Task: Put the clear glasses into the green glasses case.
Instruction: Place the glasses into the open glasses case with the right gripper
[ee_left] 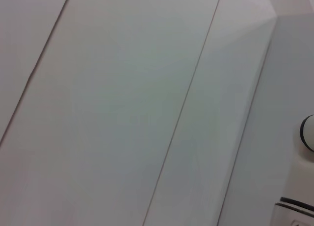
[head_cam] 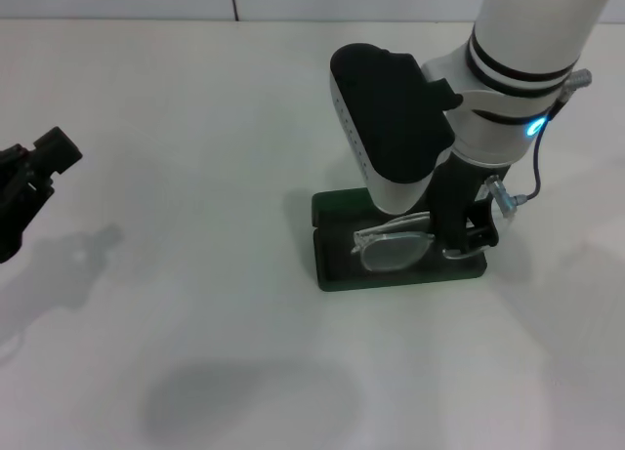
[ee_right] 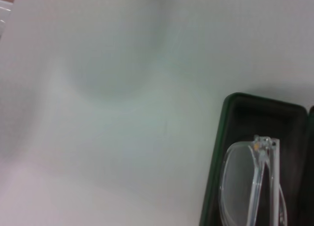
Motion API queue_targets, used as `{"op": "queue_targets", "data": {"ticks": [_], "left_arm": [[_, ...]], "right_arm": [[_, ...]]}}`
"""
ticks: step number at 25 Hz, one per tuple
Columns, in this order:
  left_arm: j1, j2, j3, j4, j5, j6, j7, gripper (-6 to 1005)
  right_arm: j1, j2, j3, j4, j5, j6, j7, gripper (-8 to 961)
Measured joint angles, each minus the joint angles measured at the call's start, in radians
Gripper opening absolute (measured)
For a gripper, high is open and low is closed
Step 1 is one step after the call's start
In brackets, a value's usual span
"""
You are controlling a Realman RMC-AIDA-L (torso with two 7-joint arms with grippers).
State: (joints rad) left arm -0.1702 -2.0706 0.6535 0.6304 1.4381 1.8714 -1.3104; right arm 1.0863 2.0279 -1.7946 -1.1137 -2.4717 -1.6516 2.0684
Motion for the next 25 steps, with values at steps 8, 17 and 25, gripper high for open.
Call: {"op": "queue_targets", "data": {"ticks": [8, 17, 25], "left_arm": [[0.000, -0.005, 0.000, 0.000, 0.010, 0.000, 0.009, 61], [-0.004, -0.006, -0.001, -0.002, 0.010, -0.003, 0.010, 62], [-0.008, -0.006, 0.000, -0.009, 0.011, -0.005, 0.012, 62]], "right_arm": [[0.006, 0.000, -0.002, 0.026, 0.003, 0.029, -0.026, 87], [0.012, 0.000, 0.000, 0.042, 0.012, 0.048, -0.039, 89], [0.037, 0.000, 0.001, 0.095, 0.042, 0.053, -0.049, 90]]}}
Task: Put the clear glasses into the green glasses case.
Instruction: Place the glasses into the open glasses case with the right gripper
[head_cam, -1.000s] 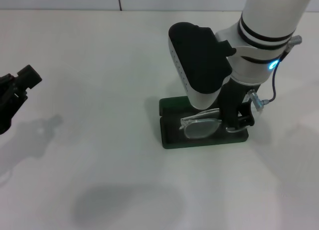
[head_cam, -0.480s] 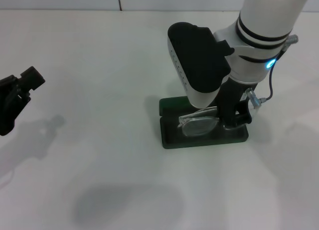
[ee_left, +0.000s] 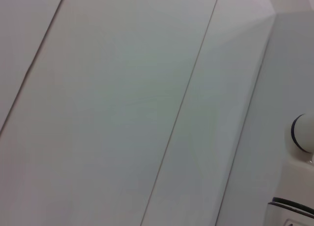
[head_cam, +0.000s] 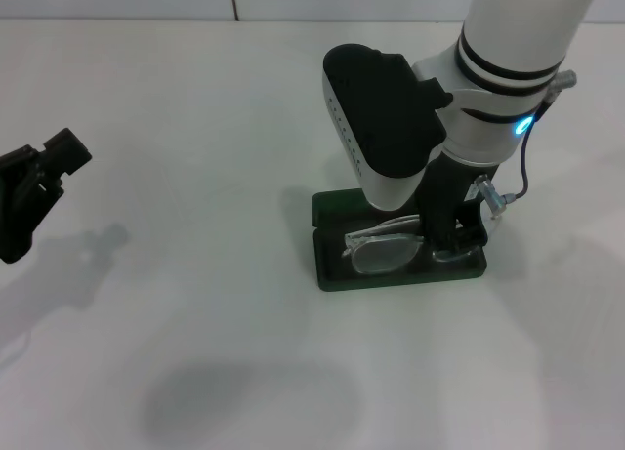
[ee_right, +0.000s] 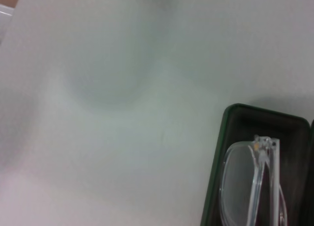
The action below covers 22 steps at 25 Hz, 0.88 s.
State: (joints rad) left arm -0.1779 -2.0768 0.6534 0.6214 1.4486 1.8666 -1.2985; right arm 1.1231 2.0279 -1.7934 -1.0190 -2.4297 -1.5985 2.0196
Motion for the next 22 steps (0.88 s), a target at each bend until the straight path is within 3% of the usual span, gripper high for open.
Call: {"op": "queue_targets", "data": {"ticks": [22], "left_arm": [[0.000, 0.000, 0.000, -0.019, 0.009, 0.003, 0.021, 63]], "right_arm": [[0.007, 0.000, -0.002, 0.022, 0.015, 0.006, -0.004, 94]]}}
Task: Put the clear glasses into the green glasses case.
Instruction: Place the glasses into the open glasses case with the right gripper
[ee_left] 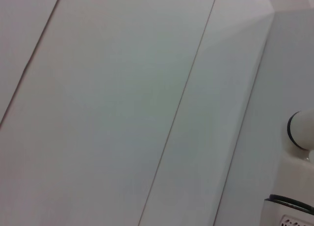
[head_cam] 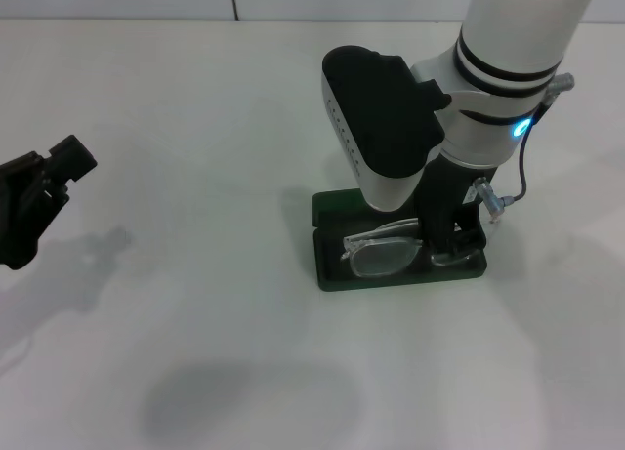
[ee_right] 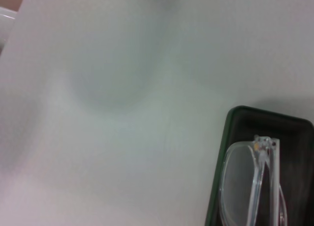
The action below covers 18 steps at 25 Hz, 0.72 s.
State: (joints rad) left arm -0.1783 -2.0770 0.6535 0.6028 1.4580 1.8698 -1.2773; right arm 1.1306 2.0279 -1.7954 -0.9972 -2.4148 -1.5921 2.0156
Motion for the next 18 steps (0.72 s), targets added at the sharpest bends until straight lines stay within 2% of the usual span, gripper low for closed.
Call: {"op": "queue_targets", "data": {"ticks": [18], "left_arm": [[-0.004, -0.003, 0.000, -0.012, 0.015, 0.000, 0.007, 63]], "right_arm": [[0.005, 0.000, 0.006, 0.014, 0.009, 0.004, 0.029, 98]]}}
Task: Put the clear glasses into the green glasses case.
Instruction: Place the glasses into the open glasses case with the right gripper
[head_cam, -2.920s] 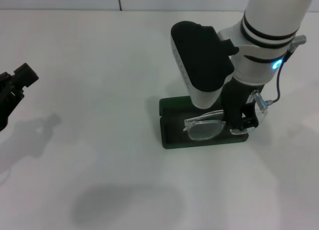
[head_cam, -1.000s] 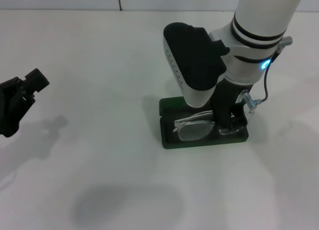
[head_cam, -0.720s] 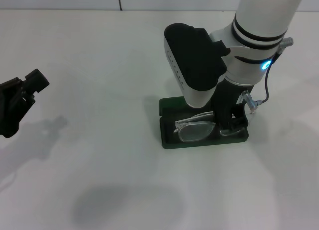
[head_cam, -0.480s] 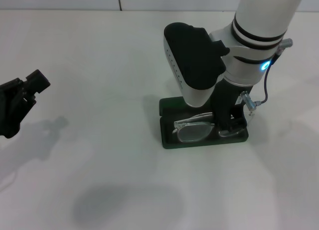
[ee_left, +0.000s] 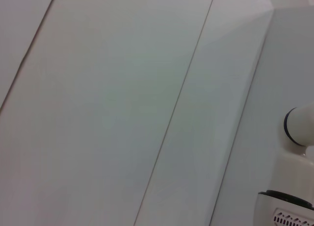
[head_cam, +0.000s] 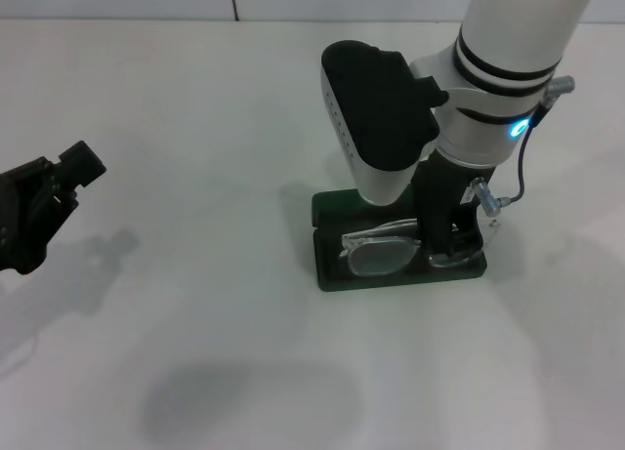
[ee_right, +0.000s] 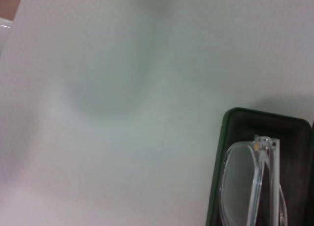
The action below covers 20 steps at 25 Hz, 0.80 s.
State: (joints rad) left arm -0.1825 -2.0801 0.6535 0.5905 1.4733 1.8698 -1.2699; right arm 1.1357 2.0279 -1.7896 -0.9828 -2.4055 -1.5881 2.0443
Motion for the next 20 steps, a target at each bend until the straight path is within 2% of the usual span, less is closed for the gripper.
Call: {"op": "queue_targets", "data": {"ticks": [20], "left_arm": [[0.002, -0.002, 0.002, -0.003, 0.011, 0.001, 0.000, 64]], "right_arm": [[0.013, 0.000, -0.006, 0.040, 0.000, 0.011, 0.032, 101]]}}
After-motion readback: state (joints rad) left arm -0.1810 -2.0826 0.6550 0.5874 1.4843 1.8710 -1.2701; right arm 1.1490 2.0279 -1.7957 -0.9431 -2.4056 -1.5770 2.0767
